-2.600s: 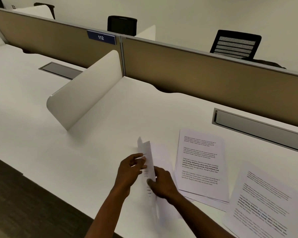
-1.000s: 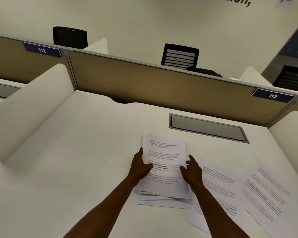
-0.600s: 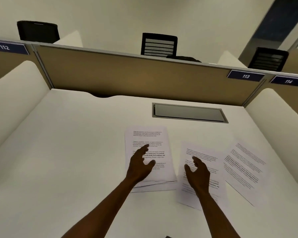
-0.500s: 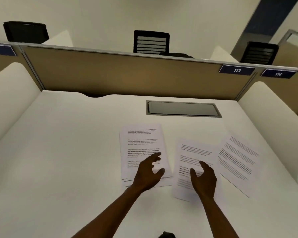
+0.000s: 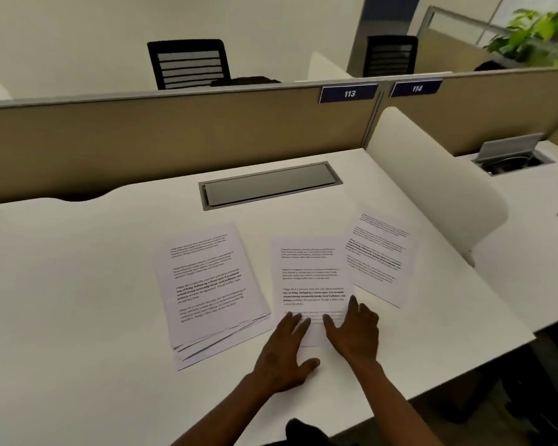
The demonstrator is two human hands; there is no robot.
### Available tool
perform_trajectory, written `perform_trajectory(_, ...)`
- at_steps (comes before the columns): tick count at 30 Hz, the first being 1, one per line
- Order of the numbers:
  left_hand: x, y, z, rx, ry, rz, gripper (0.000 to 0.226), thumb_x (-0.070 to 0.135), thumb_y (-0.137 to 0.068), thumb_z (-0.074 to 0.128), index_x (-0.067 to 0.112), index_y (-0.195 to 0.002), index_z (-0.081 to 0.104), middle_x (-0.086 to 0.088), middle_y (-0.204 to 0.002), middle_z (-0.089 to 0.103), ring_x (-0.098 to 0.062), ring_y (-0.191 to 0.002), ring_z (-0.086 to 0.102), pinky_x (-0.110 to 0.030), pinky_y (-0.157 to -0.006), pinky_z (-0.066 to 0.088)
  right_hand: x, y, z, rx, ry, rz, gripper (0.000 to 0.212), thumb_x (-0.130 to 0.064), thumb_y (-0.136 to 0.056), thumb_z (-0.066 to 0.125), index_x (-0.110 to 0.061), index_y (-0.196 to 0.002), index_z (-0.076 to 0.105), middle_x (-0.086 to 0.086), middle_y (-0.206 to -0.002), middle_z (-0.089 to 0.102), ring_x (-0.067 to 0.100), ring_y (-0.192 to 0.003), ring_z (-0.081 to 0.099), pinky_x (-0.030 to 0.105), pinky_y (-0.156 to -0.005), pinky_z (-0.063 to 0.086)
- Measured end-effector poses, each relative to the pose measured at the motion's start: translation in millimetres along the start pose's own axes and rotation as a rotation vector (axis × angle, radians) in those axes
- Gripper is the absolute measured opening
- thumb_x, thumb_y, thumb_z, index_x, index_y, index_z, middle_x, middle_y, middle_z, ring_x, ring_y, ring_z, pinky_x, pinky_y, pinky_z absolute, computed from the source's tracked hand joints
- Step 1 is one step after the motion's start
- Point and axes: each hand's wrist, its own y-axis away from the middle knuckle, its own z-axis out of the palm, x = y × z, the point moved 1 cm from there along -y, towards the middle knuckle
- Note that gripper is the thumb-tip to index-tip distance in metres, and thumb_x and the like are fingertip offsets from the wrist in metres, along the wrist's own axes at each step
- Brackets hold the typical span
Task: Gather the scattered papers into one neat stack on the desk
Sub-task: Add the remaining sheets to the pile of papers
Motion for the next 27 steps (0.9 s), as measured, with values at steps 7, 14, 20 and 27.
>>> perform_trajectory(7, 13, -7, 9, -0.026, 0.022, 0.008, 0.090, 0.062, -0.085, 0.053, 0.027, -0.158, 0.015, 0.007, -0.166, 0.015, -0.009, -0.154, 0.006, -0.026, -0.125, 0.011, 23, -9, -16, 0.038, -0.301, 0.149, 0.087, -0.049, -0.081, 0.069, -0.010, -0.149, 0.031, 0.017, -0.139, 0.050, 0.034, -0.128, 0.047, 0.044, -0.105, 0.041)
perform_trajectory(14, 35, -8, 16, 0.064, 0.162, 0.008, 0.081, 0.062, -0.085, 0.057, 0.031, -0.154, 0.028, 0.014, -0.160, 0.024, 0.002, -0.149, 0.008, -0.005, -0.115, 0.005, 52, -24, -34, -0.114, -0.943, 0.269, 0.034, -0.020, -0.085, 0.072, -0.020, -0.118, 0.062, 0.010, -0.123, 0.068, 0.028, -0.106, 0.065, 0.051, -0.098, 0.052)
perform_trajectory(20, 53, -21, -19, 0.282, 0.496, -0.267, 0.066, 0.065, -0.084, 0.060, 0.038, -0.142, 0.046, 0.021, -0.146, 0.043, 0.003, -0.133, 0.038, -0.019, -0.111, 0.029, 43, -31, -80, -0.144, -0.896, -0.041, 0.040, -0.014, -0.087, 0.070, -0.038, -0.117, 0.060, -0.015, -0.110, 0.068, 0.013, -0.106, 0.064, 0.034, -0.088, 0.051)
perform_trajectory(27, 23, -35, -90, 0.056, 1.017, -0.654, 0.062, 0.048, -0.085, 0.071, 0.024, -0.139, 0.054, -0.005, -0.131, 0.063, -0.025, -0.119, 0.062, -0.040, -0.103, 0.050, -39, -43, -129, -0.476, -0.965, -0.347, 0.037, -0.015, -0.084, 0.074, -0.030, -0.117, 0.067, -0.005, -0.112, 0.074, 0.016, -0.100, 0.072, 0.032, -0.079, 0.060)
